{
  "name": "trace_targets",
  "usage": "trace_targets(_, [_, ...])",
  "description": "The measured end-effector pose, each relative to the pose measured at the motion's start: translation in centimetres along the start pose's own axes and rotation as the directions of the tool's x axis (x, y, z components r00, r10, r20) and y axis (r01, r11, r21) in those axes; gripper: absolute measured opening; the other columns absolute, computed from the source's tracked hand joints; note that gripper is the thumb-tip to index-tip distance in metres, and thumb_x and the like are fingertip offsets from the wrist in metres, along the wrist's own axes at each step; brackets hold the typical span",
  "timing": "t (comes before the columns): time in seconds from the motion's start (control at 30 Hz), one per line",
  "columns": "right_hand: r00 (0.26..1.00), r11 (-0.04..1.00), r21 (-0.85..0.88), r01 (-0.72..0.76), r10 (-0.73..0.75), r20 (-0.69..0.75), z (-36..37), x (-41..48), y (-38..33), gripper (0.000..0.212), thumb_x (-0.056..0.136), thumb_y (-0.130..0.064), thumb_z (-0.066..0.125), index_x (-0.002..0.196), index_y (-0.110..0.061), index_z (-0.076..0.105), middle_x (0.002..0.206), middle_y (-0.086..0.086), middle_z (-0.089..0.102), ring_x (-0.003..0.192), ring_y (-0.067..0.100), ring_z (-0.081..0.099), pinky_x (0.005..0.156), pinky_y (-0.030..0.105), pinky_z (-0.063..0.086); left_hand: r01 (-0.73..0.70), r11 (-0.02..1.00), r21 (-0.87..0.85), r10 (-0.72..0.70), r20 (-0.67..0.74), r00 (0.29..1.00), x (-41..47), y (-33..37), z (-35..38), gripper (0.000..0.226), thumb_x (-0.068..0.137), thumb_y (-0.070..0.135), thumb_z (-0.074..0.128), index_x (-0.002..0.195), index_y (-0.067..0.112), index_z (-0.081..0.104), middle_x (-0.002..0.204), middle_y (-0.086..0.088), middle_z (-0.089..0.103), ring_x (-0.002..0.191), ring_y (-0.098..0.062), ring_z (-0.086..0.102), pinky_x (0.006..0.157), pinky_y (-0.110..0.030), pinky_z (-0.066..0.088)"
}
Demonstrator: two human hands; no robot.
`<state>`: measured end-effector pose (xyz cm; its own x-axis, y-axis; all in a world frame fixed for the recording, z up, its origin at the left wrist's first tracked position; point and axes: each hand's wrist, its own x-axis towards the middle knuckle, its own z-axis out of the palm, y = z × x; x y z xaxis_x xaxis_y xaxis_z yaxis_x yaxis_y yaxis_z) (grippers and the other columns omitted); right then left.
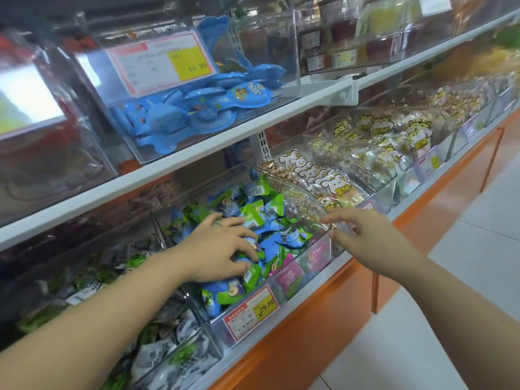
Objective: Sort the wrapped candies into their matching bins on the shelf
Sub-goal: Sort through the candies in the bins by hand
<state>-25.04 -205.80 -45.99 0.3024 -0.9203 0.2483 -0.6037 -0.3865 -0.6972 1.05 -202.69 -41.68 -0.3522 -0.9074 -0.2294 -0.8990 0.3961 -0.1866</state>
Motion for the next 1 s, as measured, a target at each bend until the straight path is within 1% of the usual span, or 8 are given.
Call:
trace_targets(0.07, [1.0,1.0,-0.007,-0.009,0.009,-0.003,0.0,0.1,0.0,0.027,0.092,-0.017,0.057,0.115,-0.028,0.065,0.13,-0.014,0.056,0.121,0.006,0.049,0.083,0.011,0.029,0.02,0.994,-0.11,-0.014,0.061,0.998,0.1,0.7,-0.8,0.026,0.092,0.048,0.05,0.115,0.047,0.06,0.148,0.02,0.034,0.141,-0.006,0.019,0.117,-0.047,-0.001])
trace_targets(0.13, [1.0,1.0,-0.004,-0.016,0.016,-0.015,0.1,0.2,0.0,0.026,0.091,-0.018,0.058,0.113,-0.028,0.065,0.13,-0.013,0.057,0.12,0.007,0.051,0.081,0.014,0.031,0.021,0.96,-0.28,-0.014,0.026,1.0,0.7,1.4,-1.7,0.024,0.092,0.043,0.055,0.114,0.04,0.063,0.137,0.017,0.048,0.128,-0.005,0.041,0.114,-0.042,0.021])
trace_targets(0.23, [1.0,1.0,-0.004,-0.02,0.019,-0.02,0.1,0.2,-0.2,0.026,0.091,-0.018,0.058,0.114,-0.026,0.065,0.13,-0.011,0.058,0.12,0.009,0.051,0.082,0.015,0.032,-0.001,0.907,-0.421,-0.045,-0.099,0.994,2.5,2.8,-2.4,0.023,0.093,0.03,0.058,0.115,0.03,0.065,0.114,0.013,0.063,0.099,-0.003,0.058,0.091,-0.029,0.047])
trace_targets(0.3, [1.0,1.0,-0.007,-0.019,0.019,-0.022,0.1,0.2,-0.3,0.026,0.091,-0.018,0.058,0.115,-0.026,0.065,0.129,-0.011,0.058,0.12,0.009,0.05,0.083,0.014,0.032,0.015,0.926,-0.377,-0.048,-0.078,0.996,4.0,3.7,-2.1,0.026,0.093,0.025,0.058,0.118,0.025,0.064,0.113,0.011,0.064,0.094,-0.005,0.058,0.084,-0.025,0.047])
trace_targets(0.4, [1.0,1.0,-0.003,-0.017,0.017,-0.019,0.1,0.2,-0.1,0.025,0.09,-0.019,0.059,0.114,-0.026,0.065,0.128,-0.012,0.058,0.12,0.008,0.051,0.083,0.014,0.032,0.065,0.947,-0.314,-0.051,0.054,0.997,6.1,4.3,-1.2,0.03,0.091,0.026,0.061,0.121,0.02,0.062,0.116,0.002,0.065,0.101,-0.013,0.06,0.09,-0.03,0.049])
trace_targets(0.53, [1.0,1.0,0.0,-0.003,0.003,-0.011,0.0,0.1,0.2,0.025,0.091,-0.019,0.059,0.114,-0.026,0.065,0.128,-0.013,0.058,0.12,0.006,0.049,0.082,0.011,0.029,0.126,0.907,-0.401,-0.073,0.145,0.987,7.1,4.4,-0.8,0.037,0.091,0.035,0.061,0.125,0.021,0.057,0.117,0.005,0.061,0.099,-0.011,0.057,0.085,-0.024,0.045])
trace_targets(0.73, [1.0,1.0,-0.01,-0.005,0.005,0.005,-0.2,0.4,0.1,0.025,0.092,-0.022,0.058,0.115,-0.027,0.064,0.13,-0.012,0.056,0.122,0.008,0.048,0.084,0.014,0.031,0.161,0.864,-0.477,-0.087,0.173,0.981,7.2,4.5,-0.3,0.039,0.089,0.018,0.062,0.126,0.016,0.05,0.092,0.009,0.051,0.065,-0.002,0.047,0.051,-0.008,0.035])
trace_targets(1.0, [1.0,1.0,-0.001,-0.001,0.001,-0.002,-0.2,0.2,0.0,0.024,0.091,-0.022,0.058,0.114,-0.027,0.065,0.128,-0.01,0.057,0.119,0.009,0.05,0.08,0.014,0.03,0.197,0.832,-0.519,-0.087,0.229,0.97,6.0,4.7,-1.0,0.043,0.089,0.018,0.065,0.129,0.014,0.051,0.087,0.012,0.041,0.049,-0.006,0.043,0.044,-0.02,0.041])
